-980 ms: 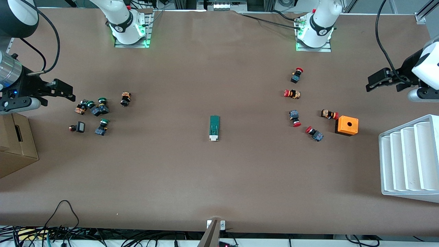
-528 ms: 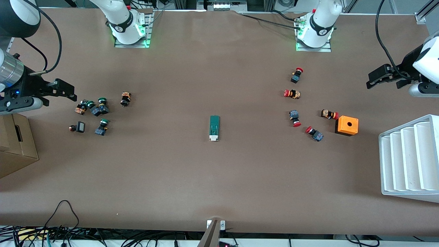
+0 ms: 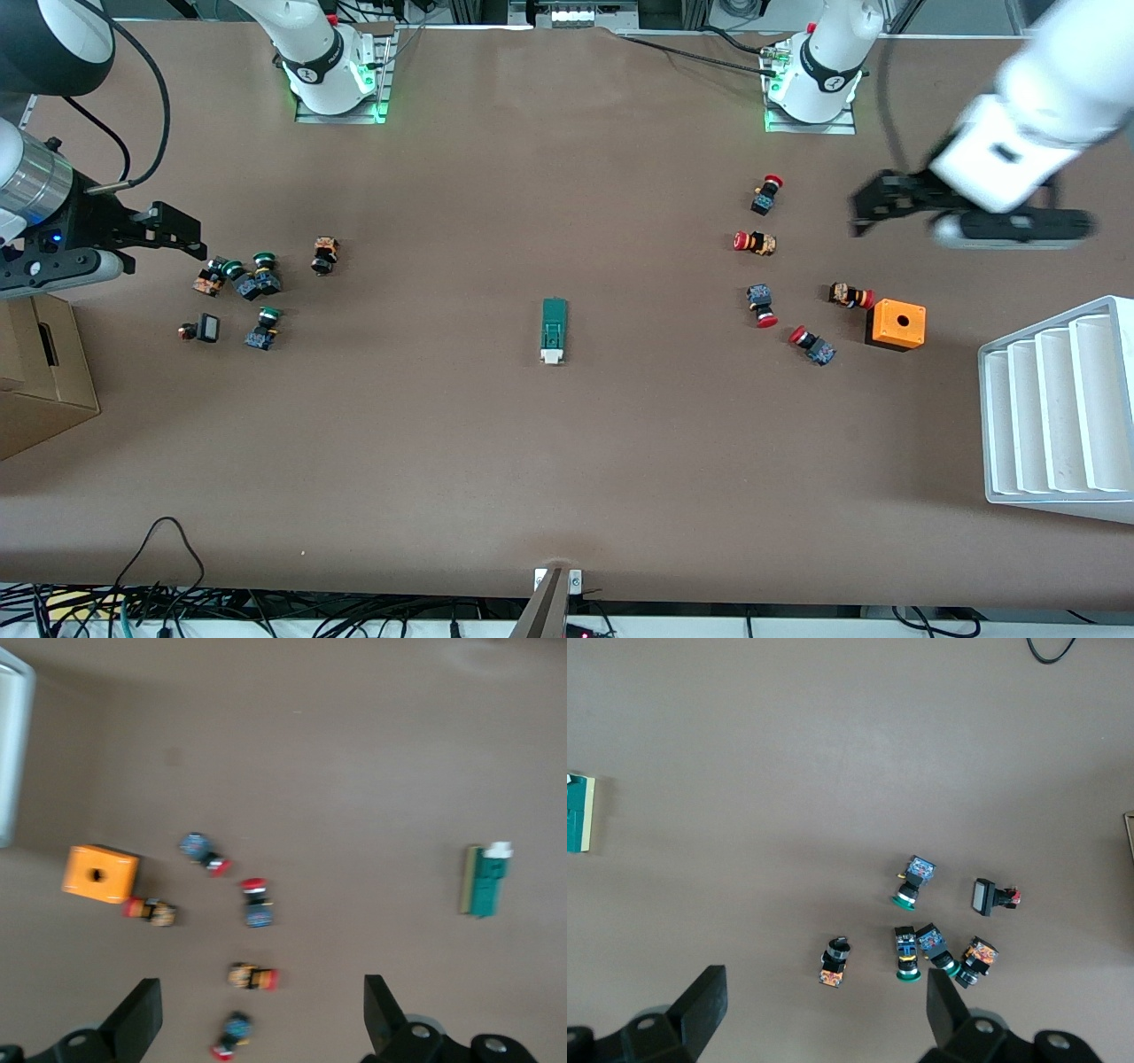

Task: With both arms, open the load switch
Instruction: 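Move the left gripper over the green load switch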

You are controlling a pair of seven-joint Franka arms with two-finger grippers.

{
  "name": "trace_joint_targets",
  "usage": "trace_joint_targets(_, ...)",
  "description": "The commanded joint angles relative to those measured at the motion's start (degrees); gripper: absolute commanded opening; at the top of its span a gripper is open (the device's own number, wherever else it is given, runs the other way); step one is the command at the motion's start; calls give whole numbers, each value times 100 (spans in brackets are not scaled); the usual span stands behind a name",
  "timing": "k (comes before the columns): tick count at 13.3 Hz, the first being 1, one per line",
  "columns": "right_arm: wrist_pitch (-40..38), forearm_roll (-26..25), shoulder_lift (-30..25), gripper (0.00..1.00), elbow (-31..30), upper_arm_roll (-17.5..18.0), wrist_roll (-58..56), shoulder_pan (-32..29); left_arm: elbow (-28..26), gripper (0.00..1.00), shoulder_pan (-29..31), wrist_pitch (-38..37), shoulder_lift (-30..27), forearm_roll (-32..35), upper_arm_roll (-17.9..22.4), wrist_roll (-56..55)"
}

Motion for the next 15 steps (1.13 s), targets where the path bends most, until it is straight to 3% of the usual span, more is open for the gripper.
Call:
trace_joint_targets(1, -225, -11, 44, 100, 104, -7, 63, -16, -194, 100, -3, 721, 269, 225, -710, -1261)
trace_joint_targets(4, -235, -20, 105, 100, 121, -7, -15, -33, -755, 100, -21, 2178, 534, 707, -1483, -2606)
trace_joint_targets(7, -225, -2, 114, 100, 139, -7, -95, -42, -1126, 100, -47, 3455, 1042, 2109, -2116, -3899)
trace_joint_targets(8, -182, 24, 149, 100, 139, -7, -95, -51, -1109, 100, -65, 3519, 1244, 3151, -2284, -4024)
trace_joint_targets(13, -41, 147, 237, 100, 113, -15, -139, -60, -1144, 100, -337, 3836, 2307, 5977, -2952, -7314)
trace_joint_targets(15, -50, 138, 307, 100, 130, -15, -296, -68, -1354, 100, -573, 3801, 2616, 7128, -3006, -8572)
